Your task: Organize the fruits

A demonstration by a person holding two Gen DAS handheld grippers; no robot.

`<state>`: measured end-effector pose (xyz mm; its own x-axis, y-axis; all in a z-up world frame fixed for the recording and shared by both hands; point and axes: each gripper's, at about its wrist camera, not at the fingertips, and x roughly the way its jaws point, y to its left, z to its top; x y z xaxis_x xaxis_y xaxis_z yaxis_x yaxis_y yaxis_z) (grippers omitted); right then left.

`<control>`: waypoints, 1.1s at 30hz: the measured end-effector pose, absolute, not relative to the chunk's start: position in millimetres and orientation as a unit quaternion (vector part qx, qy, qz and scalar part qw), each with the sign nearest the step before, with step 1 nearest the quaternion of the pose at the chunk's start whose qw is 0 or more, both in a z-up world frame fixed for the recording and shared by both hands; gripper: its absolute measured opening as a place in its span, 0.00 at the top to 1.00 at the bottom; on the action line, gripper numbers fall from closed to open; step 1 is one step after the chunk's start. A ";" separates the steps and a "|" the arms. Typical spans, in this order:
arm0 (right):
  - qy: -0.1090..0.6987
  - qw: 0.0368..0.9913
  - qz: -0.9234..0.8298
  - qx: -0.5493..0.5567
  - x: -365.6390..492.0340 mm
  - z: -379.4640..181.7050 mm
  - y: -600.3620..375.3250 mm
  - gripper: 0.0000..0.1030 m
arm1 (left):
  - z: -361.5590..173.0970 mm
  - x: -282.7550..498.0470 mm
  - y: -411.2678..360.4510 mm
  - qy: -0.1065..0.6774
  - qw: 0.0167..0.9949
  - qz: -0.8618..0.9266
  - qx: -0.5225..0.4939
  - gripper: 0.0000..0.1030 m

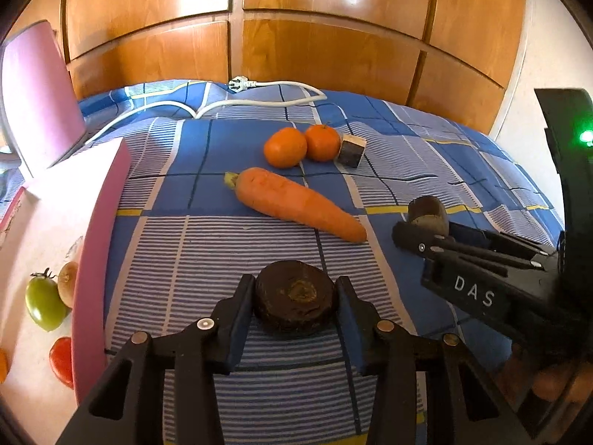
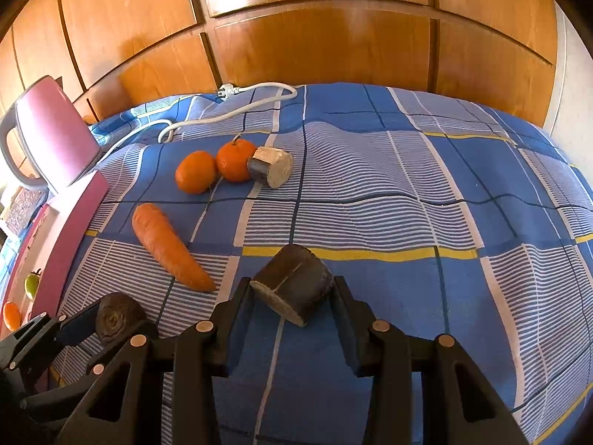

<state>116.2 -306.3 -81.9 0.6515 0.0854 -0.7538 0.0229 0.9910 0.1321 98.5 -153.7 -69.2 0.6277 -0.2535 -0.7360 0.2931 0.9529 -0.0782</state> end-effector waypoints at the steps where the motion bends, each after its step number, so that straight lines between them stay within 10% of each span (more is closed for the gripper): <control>1: 0.417 0.906 0.017 0.065 116.0 -81.9 -306.3 0.59 | -69.1 96.7 -153.2 0.403 0.902 -0.150 0.025 0.58; 33: 0.404 0.913 0.019 0.048 57.9 -77.9 -288.7 0.59 | -19.0 33.4 -121.0 0.350 0.928 -0.126 0.022 0.58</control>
<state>57.9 -288.7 -77.9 0.6730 0.0726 -0.7361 0.0046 0.9947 0.1023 33.4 -121.0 -19.0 0.7236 -0.2184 -0.6548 0.2492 0.9673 -0.0472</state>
